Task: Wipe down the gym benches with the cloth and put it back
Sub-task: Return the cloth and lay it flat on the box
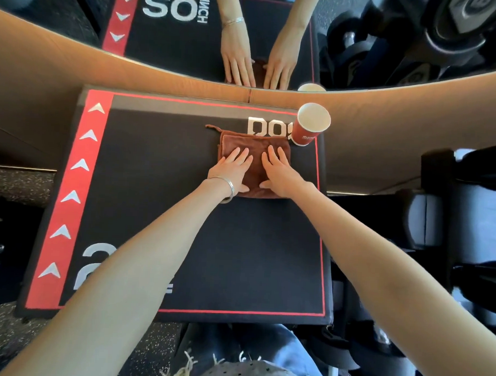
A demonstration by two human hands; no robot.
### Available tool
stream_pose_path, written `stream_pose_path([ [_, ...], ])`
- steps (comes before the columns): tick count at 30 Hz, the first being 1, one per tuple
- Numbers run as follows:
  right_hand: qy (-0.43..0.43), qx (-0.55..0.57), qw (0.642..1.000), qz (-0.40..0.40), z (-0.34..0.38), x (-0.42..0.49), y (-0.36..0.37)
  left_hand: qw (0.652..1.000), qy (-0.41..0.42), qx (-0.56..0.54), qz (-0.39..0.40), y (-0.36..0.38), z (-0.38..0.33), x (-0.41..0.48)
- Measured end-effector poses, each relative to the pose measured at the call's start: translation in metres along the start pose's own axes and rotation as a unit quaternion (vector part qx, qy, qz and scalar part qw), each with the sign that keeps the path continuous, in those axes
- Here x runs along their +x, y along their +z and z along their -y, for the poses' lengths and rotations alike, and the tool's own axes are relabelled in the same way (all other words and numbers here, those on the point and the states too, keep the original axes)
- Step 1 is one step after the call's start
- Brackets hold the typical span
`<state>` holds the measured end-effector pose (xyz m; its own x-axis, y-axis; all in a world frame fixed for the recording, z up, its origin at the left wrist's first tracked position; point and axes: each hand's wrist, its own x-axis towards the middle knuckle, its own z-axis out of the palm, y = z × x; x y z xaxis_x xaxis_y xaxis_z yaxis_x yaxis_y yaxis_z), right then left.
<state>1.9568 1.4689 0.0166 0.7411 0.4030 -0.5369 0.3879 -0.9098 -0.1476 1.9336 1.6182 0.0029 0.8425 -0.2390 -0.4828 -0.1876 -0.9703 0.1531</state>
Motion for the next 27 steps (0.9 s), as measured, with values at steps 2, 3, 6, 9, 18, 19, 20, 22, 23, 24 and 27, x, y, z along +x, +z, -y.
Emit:
stream_pose_path([
  [2,0.002,-0.003,1.000,0.000,-0.003,0.013,-0.009,1.000,-0.004,-0.007,0.005,-0.009,0.004,0.013],
  [3,0.002,-0.007,1.000,-0.001,-0.004,0.020,-0.013,1.000,-0.006,-0.010,0.008,-0.014,0.006,0.019],
  [6,0.004,-0.017,1.000,-0.005,-0.009,0.039,-0.024,1.000,-0.010,-0.018,0.012,-0.025,0.013,0.037],
  [9,0.010,-0.028,0.999,-0.011,-0.011,0.057,-0.032,1.000,-0.010,-0.011,0.014,-0.036,0.019,0.054],
  [18,0.028,-0.042,0.999,-0.015,-0.017,0.083,-0.046,1.000,-0.012,0.020,0.000,-0.052,0.026,0.077],
  [19,0.028,-0.032,0.999,-0.018,-0.016,0.083,-0.045,1.000,-0.016,0.018,-0.008,-0.050,0.024,0.077],
  [20,0.029,-0.024,0.999,-0.025,-0.015,0.081,-0.044,0.999,-0.025,0.015,-0.019,-0.048,0.020,0.073],
  [22,0.028,-0.011,0.998,-0.057,-0.016,0.077,-0.040,0.997,-0.047,0.019,-0.063,-0.041,0.012,0.064],
  [23,0.023,-0.009,0.997,-0.079,-0.017,0.073,-0.037,0.994,-0.056,0.020,-0.086,-0.036,0.010,0.058],
  [24,0.012,-0.013,0.995,-0.100,-0.015,0.066,-0.033,0.993,-0.061,0.014,-0.101,-0.031,0.007,0.050],
  [27,-0.021,-0.003,0.988,-0.151,-0.013,0.043,-0.018,0.989,-0.065,0.009,-0.136,-0.019,0.005,0.023],
])
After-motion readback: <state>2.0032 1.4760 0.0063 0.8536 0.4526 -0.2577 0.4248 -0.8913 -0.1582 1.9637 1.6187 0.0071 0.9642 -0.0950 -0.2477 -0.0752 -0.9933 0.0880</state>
